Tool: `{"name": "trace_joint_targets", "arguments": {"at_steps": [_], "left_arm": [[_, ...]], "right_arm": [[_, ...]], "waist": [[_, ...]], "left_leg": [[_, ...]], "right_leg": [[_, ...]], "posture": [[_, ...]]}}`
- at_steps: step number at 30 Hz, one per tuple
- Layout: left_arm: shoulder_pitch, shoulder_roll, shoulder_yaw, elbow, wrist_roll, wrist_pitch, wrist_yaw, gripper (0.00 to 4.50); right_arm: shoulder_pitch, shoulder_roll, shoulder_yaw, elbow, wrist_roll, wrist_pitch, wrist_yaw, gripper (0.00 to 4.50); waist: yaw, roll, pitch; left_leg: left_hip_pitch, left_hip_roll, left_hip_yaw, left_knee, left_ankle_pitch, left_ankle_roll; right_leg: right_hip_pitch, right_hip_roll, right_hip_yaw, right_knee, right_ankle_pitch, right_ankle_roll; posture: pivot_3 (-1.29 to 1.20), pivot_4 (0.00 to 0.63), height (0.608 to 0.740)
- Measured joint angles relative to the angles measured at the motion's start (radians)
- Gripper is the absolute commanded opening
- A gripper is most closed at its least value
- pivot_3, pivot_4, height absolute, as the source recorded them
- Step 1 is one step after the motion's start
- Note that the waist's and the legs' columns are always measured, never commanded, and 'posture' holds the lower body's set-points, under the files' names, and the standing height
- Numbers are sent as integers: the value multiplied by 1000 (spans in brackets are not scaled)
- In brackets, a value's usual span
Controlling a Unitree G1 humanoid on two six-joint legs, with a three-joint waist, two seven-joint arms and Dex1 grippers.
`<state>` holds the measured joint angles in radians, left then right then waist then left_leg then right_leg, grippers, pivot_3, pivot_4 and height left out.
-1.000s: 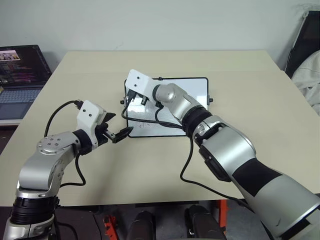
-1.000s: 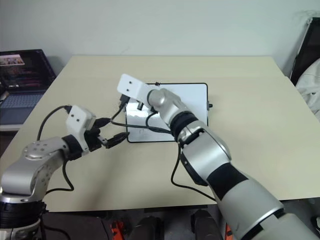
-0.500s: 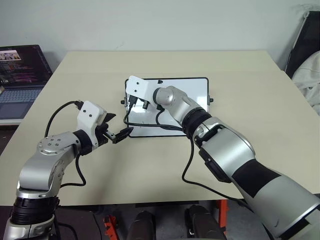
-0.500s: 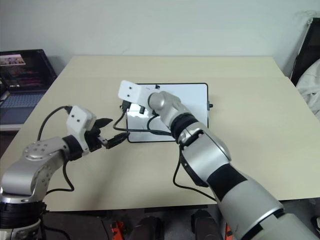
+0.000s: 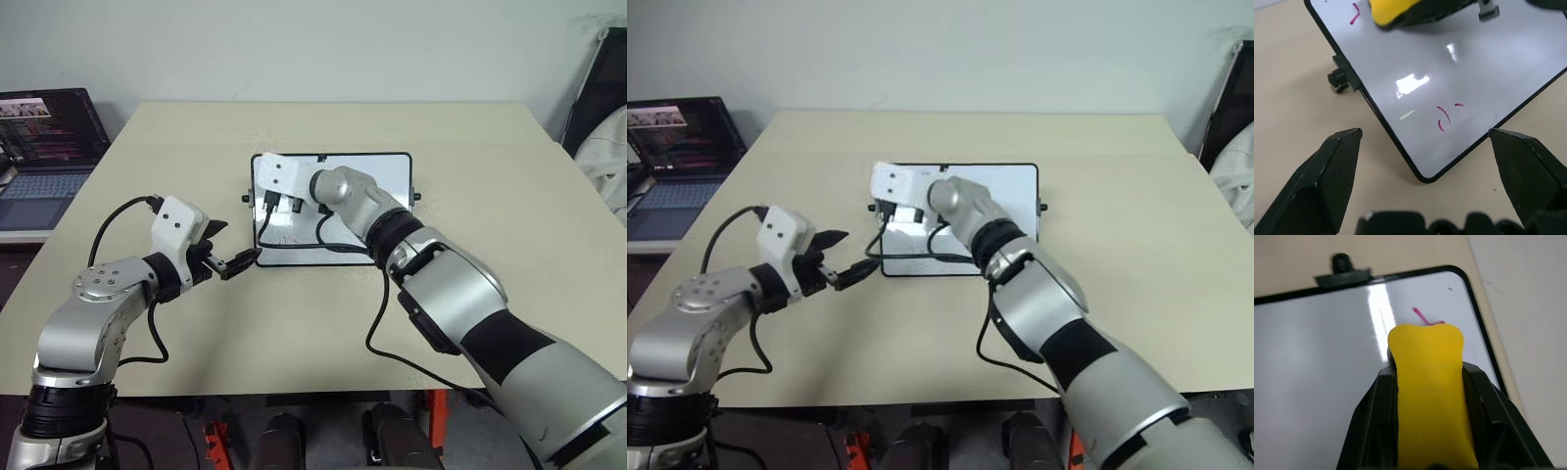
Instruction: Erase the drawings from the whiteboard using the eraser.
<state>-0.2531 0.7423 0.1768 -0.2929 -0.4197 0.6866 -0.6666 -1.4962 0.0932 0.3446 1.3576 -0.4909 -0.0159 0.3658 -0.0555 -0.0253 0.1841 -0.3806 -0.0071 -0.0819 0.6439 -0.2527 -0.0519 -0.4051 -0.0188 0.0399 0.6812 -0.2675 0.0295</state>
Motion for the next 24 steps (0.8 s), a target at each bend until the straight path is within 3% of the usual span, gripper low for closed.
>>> {"name": "trace_joint_targets", "arguments": {"at_steps": [12, 24], "left_arm": [[-5, 0, -13, 17, 1, -5, -2, 4500], [41, 21, 26, 68, 7, -41, -24, 4500]], "right_arm": [[22, 3, 32, -18, -7, -41, 148, 1318], [69, -47, -149, -33, 192, -60, 257, 1318]], "waist": [[-4, 0, 0], [-4, 0, 0]], "left_leg": [[1, 1, 0, 0, 0, 0], [-2, 1, -1, -1, 0, 0]], "right_leg": [[0, 0, 0, 1, 0, 0], [-2, -1, 1, -1, 0, 0]], "posture": [[0, 150, 740], [0, 150, 740]]}}
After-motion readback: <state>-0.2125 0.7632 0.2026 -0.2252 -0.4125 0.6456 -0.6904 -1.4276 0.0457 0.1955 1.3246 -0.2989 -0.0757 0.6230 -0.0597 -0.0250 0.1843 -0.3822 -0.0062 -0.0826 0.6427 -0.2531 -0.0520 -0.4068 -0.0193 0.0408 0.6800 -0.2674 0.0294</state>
